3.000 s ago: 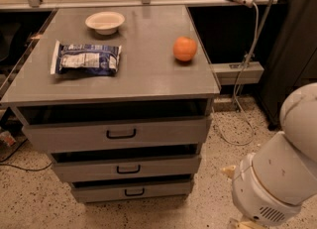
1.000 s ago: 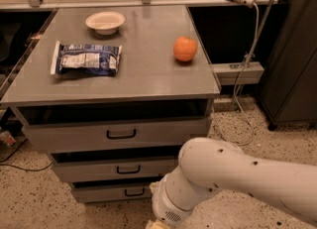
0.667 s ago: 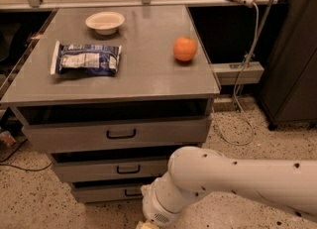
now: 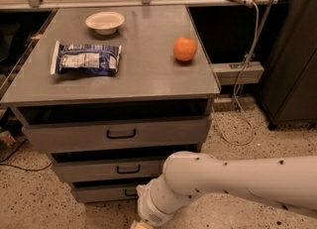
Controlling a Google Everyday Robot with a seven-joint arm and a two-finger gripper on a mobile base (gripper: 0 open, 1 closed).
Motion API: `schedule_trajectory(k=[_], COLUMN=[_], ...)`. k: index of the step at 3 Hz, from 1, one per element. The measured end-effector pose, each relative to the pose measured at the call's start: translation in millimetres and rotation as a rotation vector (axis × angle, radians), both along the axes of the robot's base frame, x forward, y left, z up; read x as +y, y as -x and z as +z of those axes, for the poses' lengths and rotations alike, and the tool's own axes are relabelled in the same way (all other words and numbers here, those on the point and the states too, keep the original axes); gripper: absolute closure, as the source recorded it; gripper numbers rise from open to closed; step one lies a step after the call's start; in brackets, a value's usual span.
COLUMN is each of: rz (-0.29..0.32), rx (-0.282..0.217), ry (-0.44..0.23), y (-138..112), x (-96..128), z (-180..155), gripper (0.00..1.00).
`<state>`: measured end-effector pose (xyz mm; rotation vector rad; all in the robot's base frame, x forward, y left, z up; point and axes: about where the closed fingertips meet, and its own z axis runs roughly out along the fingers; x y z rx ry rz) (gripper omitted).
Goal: Open middle drawer
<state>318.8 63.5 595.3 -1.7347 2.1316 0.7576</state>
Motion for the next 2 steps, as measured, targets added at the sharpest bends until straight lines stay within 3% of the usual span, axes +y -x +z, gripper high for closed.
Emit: schedule_trajectory(k=[1, 2], rz=[-0.052, -0.054], rx=[-0.044, -0.046], ry=[-0.038, -0.04], y=[-36.3, -37.1], x=[23.9, 24.6], z=[-43.8, -44.6], gripper=[0.0, 0.0])
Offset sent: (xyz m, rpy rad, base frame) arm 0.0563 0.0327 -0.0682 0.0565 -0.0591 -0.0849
